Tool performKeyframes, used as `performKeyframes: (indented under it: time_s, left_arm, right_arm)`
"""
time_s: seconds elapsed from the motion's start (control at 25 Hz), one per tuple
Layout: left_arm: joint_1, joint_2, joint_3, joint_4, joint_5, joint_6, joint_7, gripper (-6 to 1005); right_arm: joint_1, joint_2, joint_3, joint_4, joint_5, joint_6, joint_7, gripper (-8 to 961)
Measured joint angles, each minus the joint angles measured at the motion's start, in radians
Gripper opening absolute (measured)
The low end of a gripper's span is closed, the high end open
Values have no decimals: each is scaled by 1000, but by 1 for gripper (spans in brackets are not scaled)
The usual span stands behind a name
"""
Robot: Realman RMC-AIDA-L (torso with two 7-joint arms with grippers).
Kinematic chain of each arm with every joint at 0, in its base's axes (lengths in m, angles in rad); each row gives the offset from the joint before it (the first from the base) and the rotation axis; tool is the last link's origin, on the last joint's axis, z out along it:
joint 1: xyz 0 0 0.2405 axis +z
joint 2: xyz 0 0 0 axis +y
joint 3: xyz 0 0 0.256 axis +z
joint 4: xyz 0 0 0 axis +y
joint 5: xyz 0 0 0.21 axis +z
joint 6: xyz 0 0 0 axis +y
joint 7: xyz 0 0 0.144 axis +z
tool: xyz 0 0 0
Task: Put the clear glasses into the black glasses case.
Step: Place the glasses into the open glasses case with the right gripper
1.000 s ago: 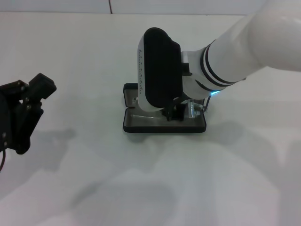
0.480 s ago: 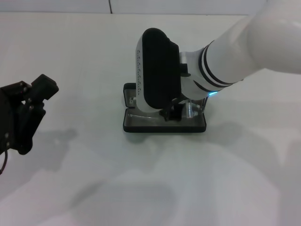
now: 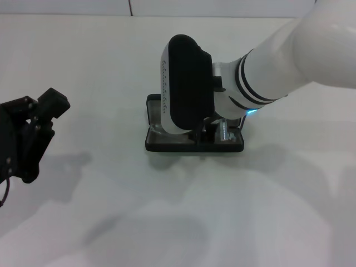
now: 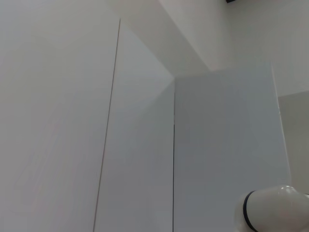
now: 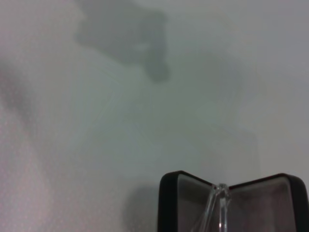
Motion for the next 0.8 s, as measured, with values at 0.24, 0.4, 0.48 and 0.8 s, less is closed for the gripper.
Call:
performKeyframes:
  time_s: [0.24,0.4,0.48,0.8]
  left_arm:
    - [2,0,0,0,1,0,0,46]
    - [4,-1,0,0,1,0,0,46]
    - [5,-1,0,1,1,0,0,46]
    - [2,-2,0,4,1,0,0,47]
  right_arm:
    - [-24,0,0,-41,-2,-7,0,217]
    - [-67,0,0,-107,-7,-25,0,217]
    - [-83,0,1,-133,-7,-43,-1,216]
    - [-142,0,3,-196,-11,-73,0,215]
